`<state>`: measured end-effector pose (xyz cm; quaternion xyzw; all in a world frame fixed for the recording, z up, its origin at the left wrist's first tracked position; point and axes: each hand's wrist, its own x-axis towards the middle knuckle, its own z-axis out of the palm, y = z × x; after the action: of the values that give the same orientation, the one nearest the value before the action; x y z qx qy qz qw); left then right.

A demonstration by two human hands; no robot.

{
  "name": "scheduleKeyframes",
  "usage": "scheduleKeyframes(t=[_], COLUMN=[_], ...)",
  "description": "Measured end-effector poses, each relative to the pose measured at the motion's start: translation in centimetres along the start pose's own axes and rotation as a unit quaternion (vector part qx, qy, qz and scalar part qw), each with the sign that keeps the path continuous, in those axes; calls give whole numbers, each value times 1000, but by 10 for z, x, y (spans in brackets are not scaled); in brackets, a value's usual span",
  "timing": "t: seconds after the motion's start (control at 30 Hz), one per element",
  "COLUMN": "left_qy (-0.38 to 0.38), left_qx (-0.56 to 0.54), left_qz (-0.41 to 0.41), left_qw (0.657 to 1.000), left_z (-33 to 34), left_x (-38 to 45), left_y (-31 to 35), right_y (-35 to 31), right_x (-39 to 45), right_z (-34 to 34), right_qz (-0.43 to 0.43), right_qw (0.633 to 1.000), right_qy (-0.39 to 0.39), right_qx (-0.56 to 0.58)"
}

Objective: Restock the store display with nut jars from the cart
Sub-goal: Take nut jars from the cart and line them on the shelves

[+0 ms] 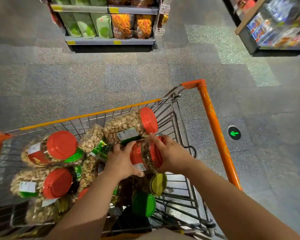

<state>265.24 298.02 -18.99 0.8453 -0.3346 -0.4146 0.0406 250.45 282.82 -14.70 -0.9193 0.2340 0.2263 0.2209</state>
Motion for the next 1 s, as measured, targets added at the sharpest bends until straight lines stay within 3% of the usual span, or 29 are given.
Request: scheduleKeyframes(t=[0.17, 0.47, 0.63, 0.77, 1.0], left_qy=[12, 85, 163, 226, 355], left_qx=[-49, -146, -186, -253, -364], left_qz=[33, 80, 68, 50, -21], left_qw=[998, 982, 967, 939, 861], left_z=[-13, -25, -8, 23, 101], left_x=[-25, -96, -157, -217, -320], left_y=[4, 15, 23, 41, 85], right_y=[-10, -16, -17, -27, -43], right_x=[-30, -80, -107, -154, -230], right_z=[-26, -56, -62, -77, -79], right_qz=[-10, -82, -145, -179, -322], right_qw=[999, 978, 972, 970, 929], right_qy=[43, 132, 120, 101, 63], right_qx=[-5, 143, 141, 131, 171])
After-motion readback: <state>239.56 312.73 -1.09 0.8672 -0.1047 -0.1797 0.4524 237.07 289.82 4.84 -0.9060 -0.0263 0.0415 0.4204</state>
